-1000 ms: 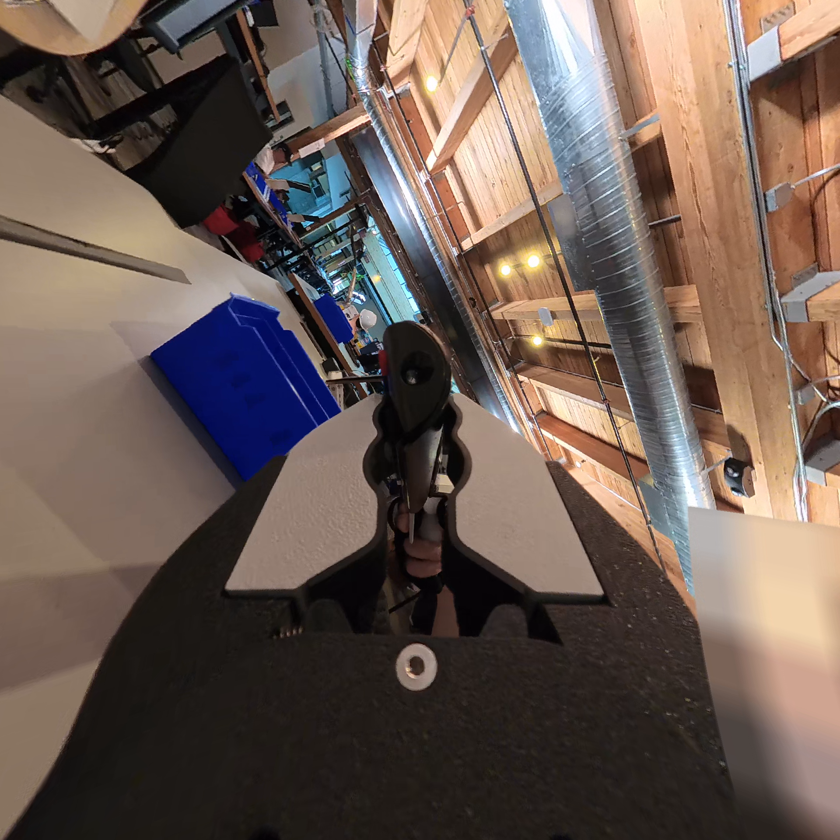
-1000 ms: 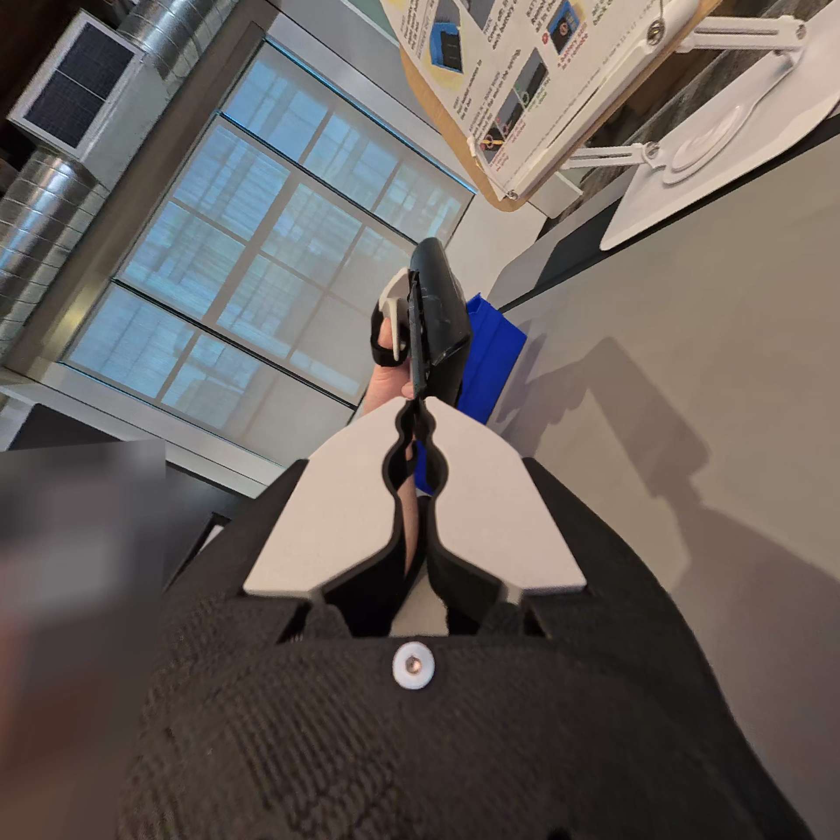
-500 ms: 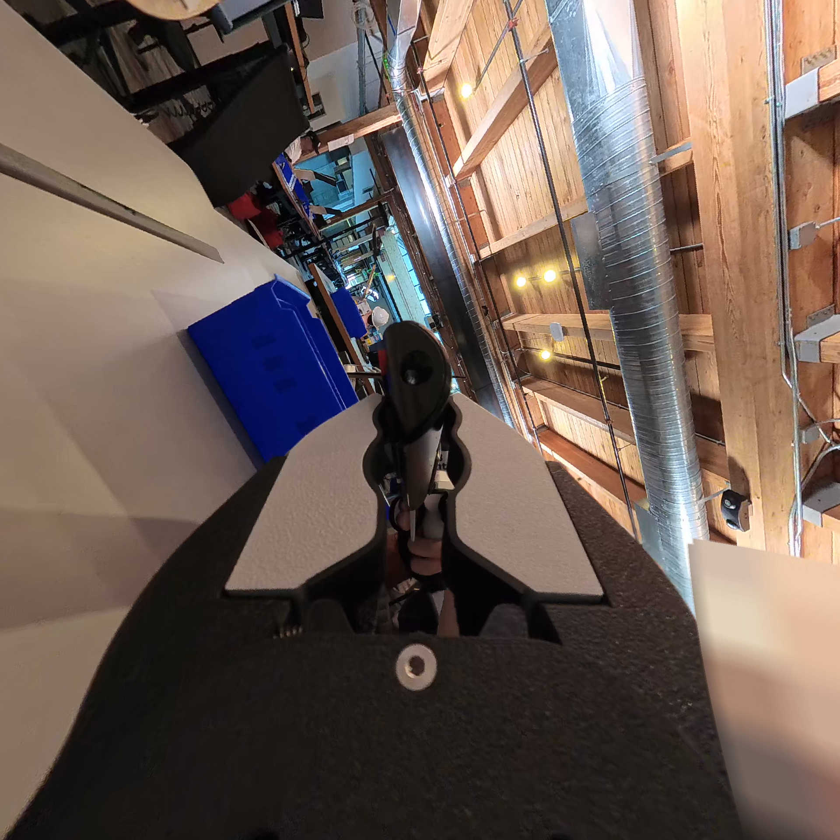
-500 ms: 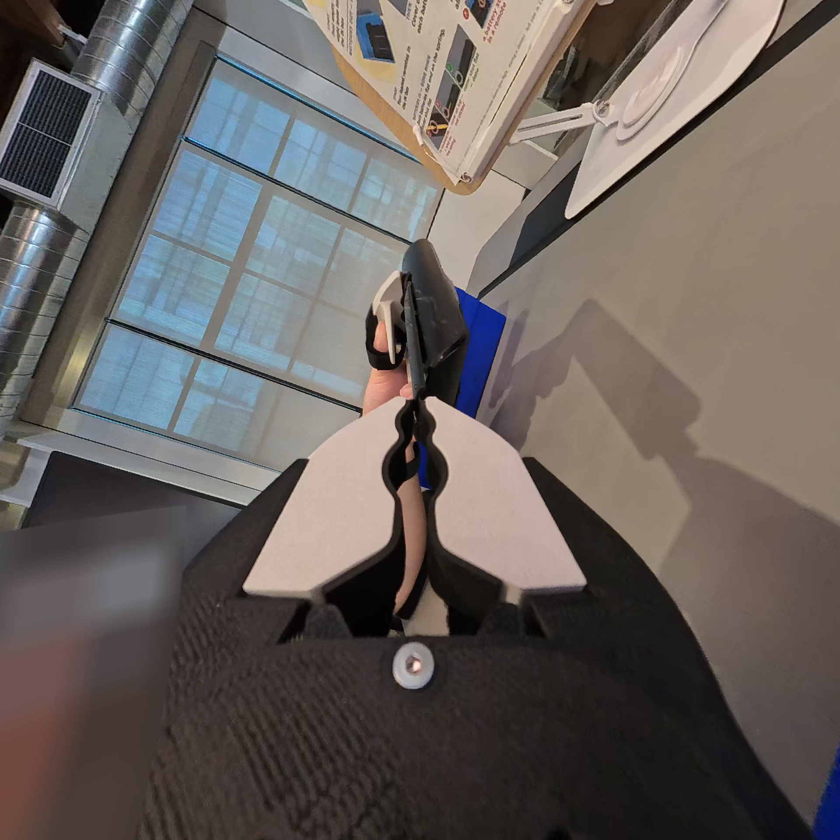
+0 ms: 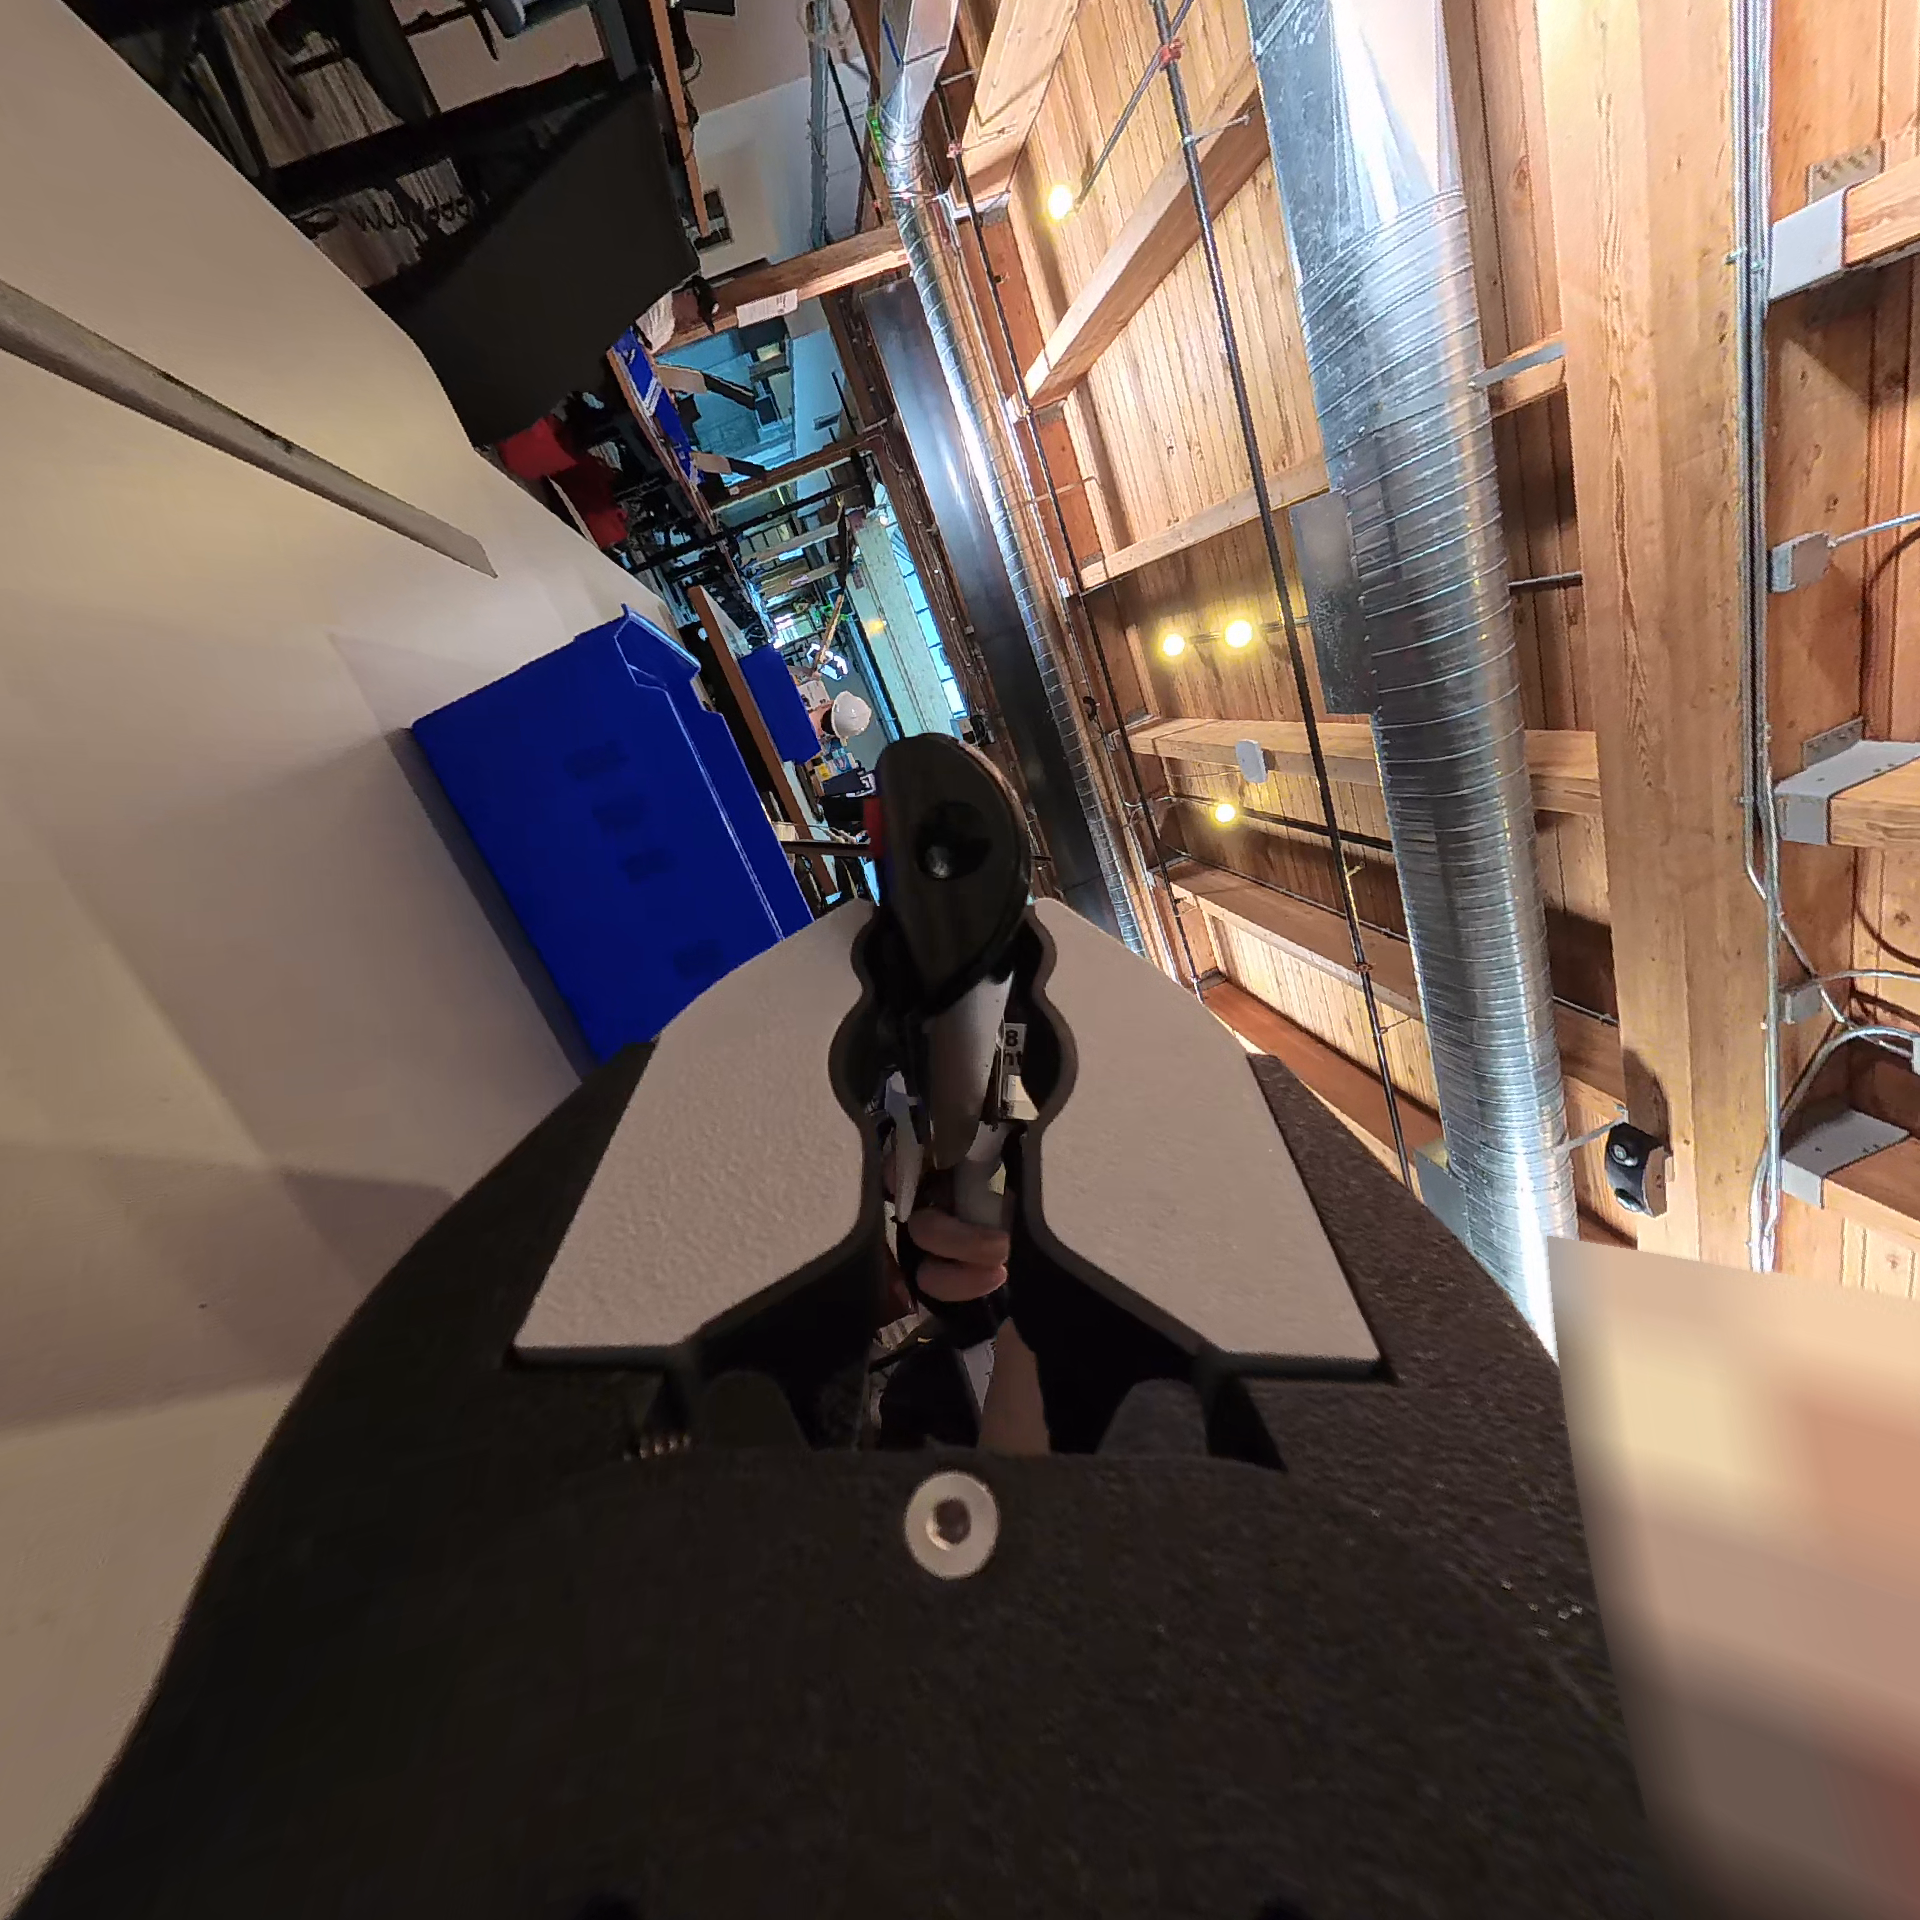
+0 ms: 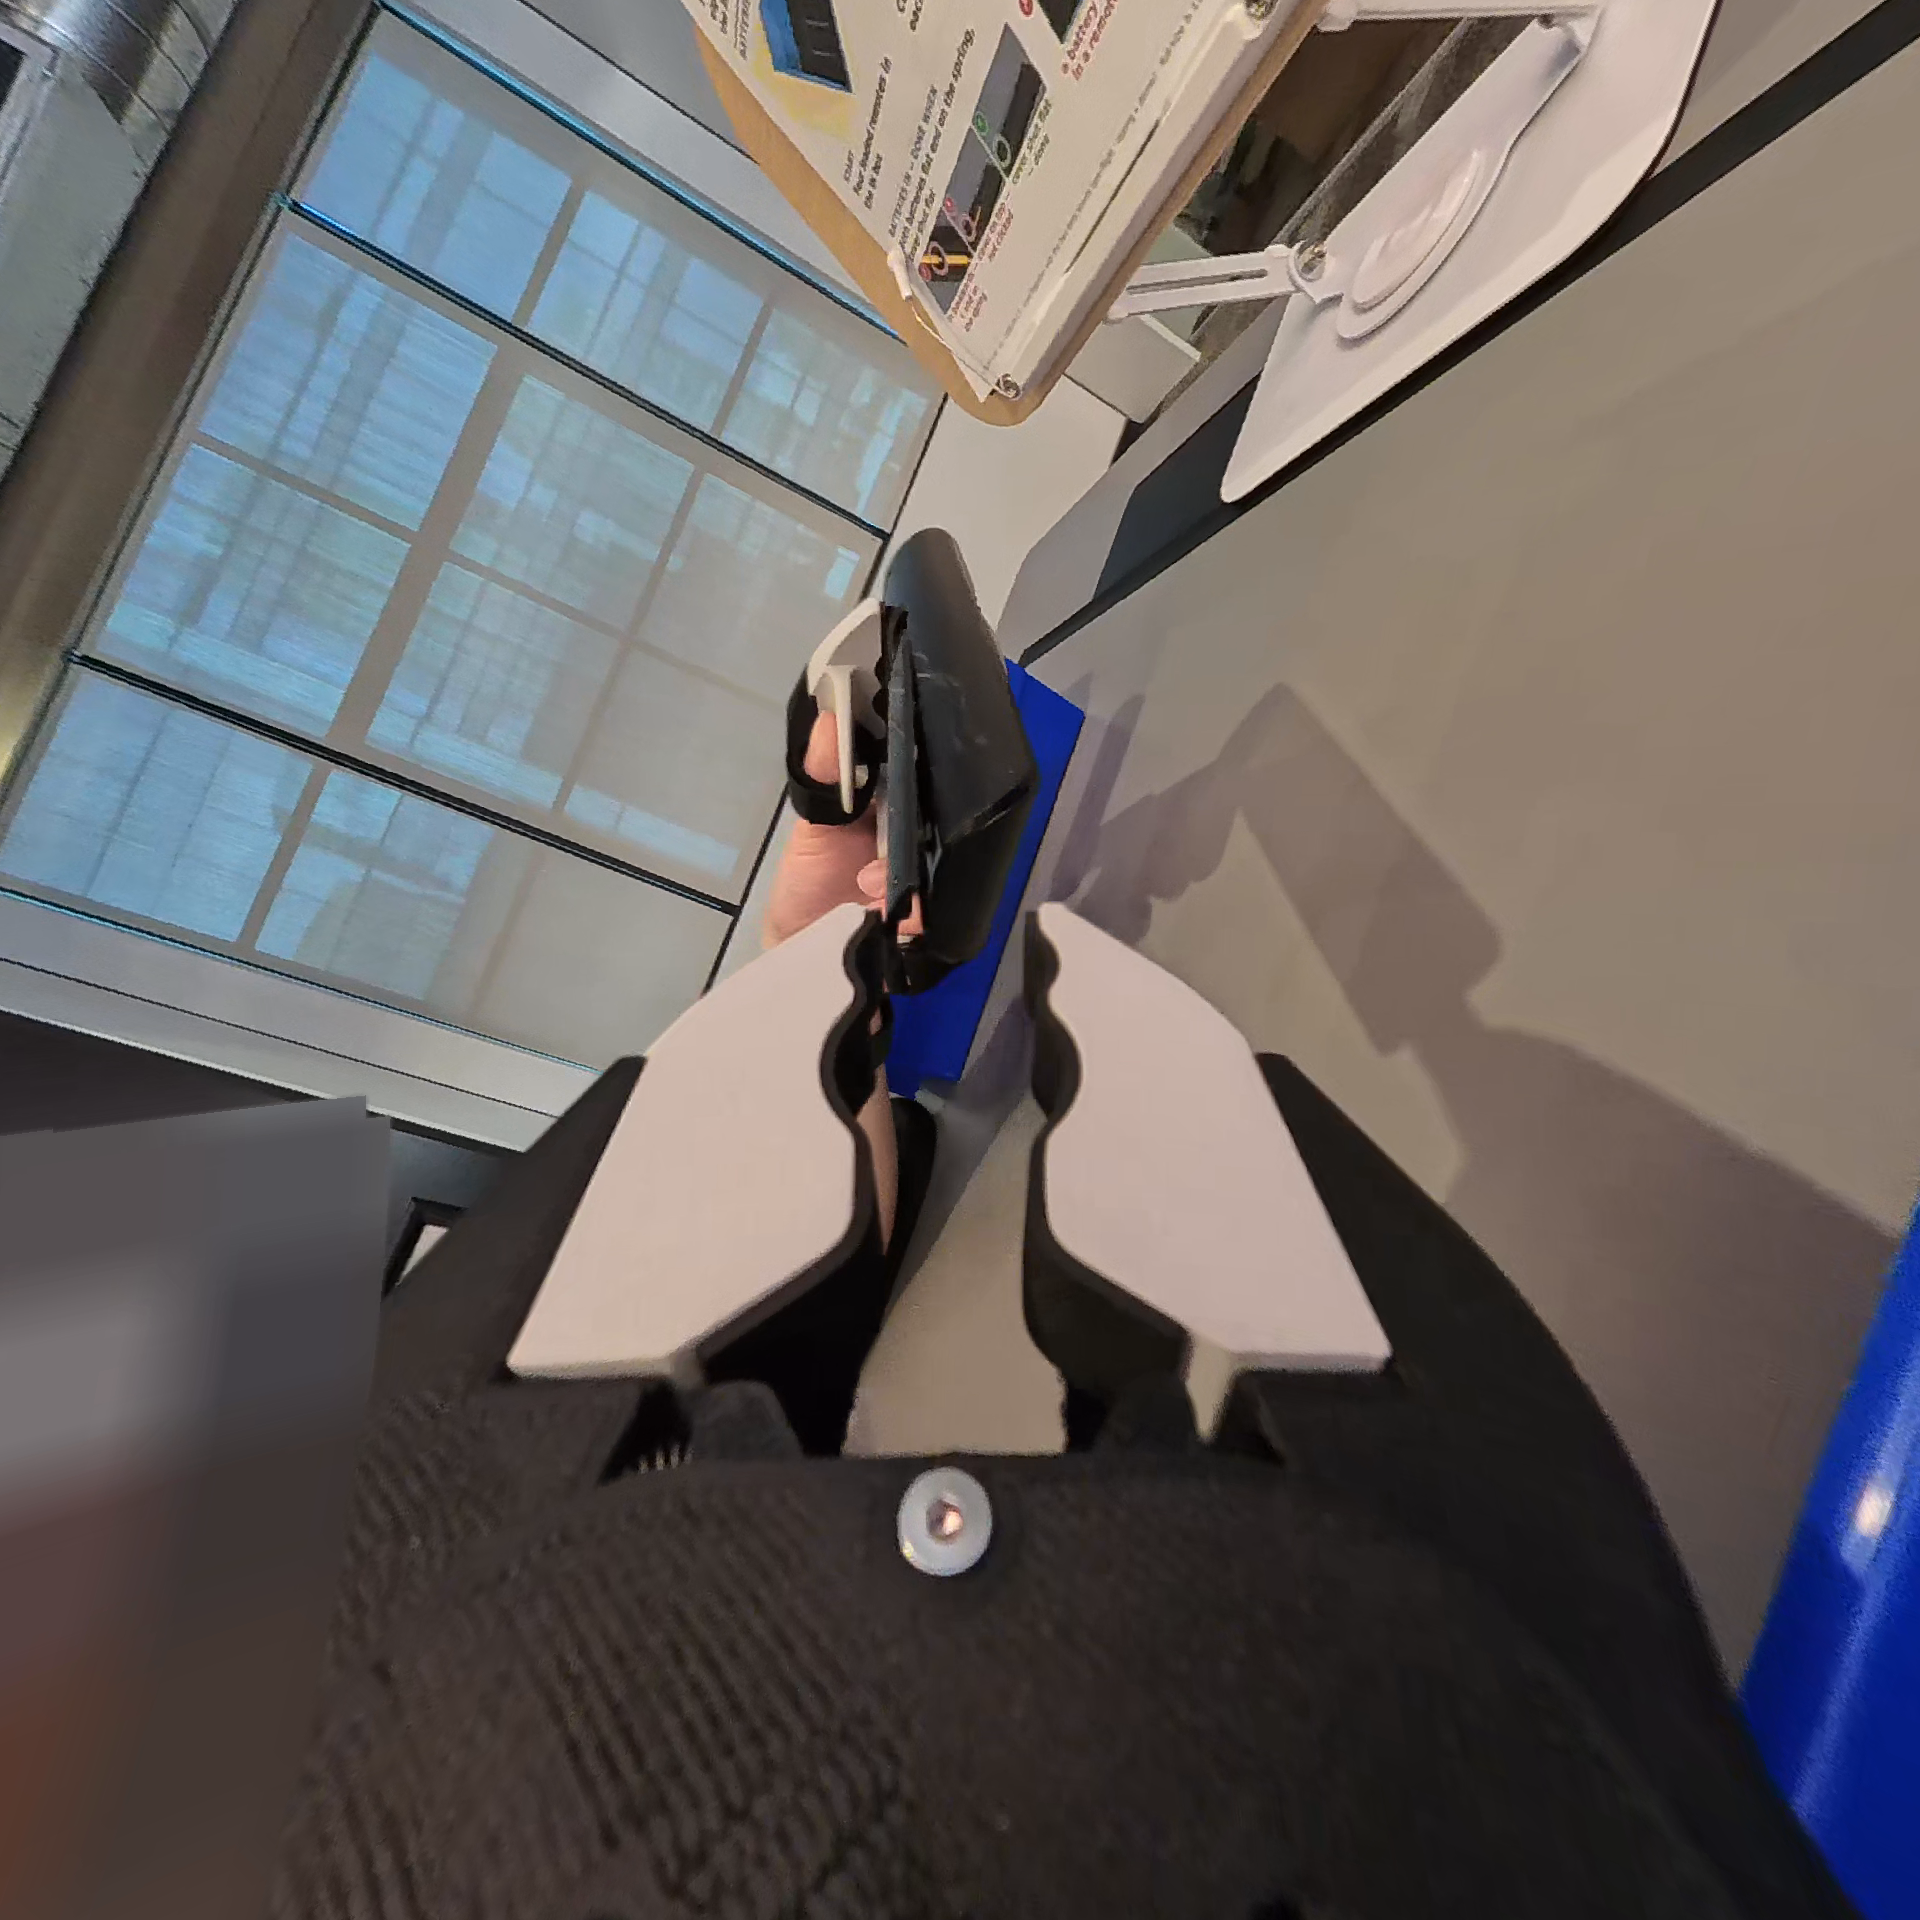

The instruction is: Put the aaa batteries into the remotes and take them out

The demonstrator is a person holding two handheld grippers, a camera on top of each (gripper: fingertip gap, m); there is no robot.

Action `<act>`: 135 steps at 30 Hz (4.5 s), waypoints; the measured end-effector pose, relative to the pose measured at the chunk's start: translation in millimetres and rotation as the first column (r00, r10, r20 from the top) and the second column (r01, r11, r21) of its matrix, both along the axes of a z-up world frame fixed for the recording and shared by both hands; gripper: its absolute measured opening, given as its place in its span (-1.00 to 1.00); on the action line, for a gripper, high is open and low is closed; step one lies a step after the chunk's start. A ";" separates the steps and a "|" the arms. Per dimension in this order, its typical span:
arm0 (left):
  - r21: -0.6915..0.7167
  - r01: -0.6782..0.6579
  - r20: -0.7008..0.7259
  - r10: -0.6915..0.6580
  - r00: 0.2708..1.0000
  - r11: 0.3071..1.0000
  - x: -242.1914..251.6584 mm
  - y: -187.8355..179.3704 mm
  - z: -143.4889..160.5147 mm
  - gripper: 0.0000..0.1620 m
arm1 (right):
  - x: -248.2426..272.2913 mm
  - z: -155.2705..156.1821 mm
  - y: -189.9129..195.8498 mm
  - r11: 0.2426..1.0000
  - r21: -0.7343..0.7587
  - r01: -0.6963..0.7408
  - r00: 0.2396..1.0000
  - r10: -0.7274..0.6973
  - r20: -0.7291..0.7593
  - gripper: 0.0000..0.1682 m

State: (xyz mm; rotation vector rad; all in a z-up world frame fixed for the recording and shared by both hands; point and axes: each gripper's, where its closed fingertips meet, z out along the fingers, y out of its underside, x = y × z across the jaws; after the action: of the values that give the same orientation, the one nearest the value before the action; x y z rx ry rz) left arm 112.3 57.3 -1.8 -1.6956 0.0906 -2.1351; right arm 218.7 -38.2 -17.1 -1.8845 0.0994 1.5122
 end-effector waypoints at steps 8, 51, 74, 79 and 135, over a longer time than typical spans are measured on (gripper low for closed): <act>0.016 0.033 0.001 -0.033 0.999 0.999 4.3 -6.9 4.0 -0.73 | 10.1 -0.5 -2.2 0.998 0.028 0.052 0.992 -0.055 0.112 -0.38; 0.182 0.351 -0.102 -0.338 0.936 0.918 60.4 -92.4 15.1 -0.71 | -22.7 -5.4 -47.6 0.887 0.063 -0.457 0.803 0.381 0.459 -0.65; 0.180 0.305 -0.095 -0.292 0.952 0.935 62.4 -87.0 13.1 -0.71 | -25.5 -5.1 -40.5 0.921 0.072 -0.383 0.871 0.335 0.360 -0.66; 0.070 0.292 0.008 -0.294 0.956 0.954 58.7 -77.3 11.1 -0.72 | -25.3 6.0 -33.8 0.925 0.138 -0.355 0.904 0.302 0.303 -0.64; 0.127 0.078 0.095 -0.091 0.991 0.989 20.8 -42.3 43.2 -0.73 | -4.3 33.7 -54.5 0.502 0.806 -0.313 0.493 -0.639 0.590 -0.99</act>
State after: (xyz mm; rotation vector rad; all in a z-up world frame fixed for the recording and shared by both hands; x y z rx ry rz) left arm 133.1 15.0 41.5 -1.5371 0.2644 -2.2238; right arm 214.5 -92.7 16.6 -1.4105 -0.7753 0.0871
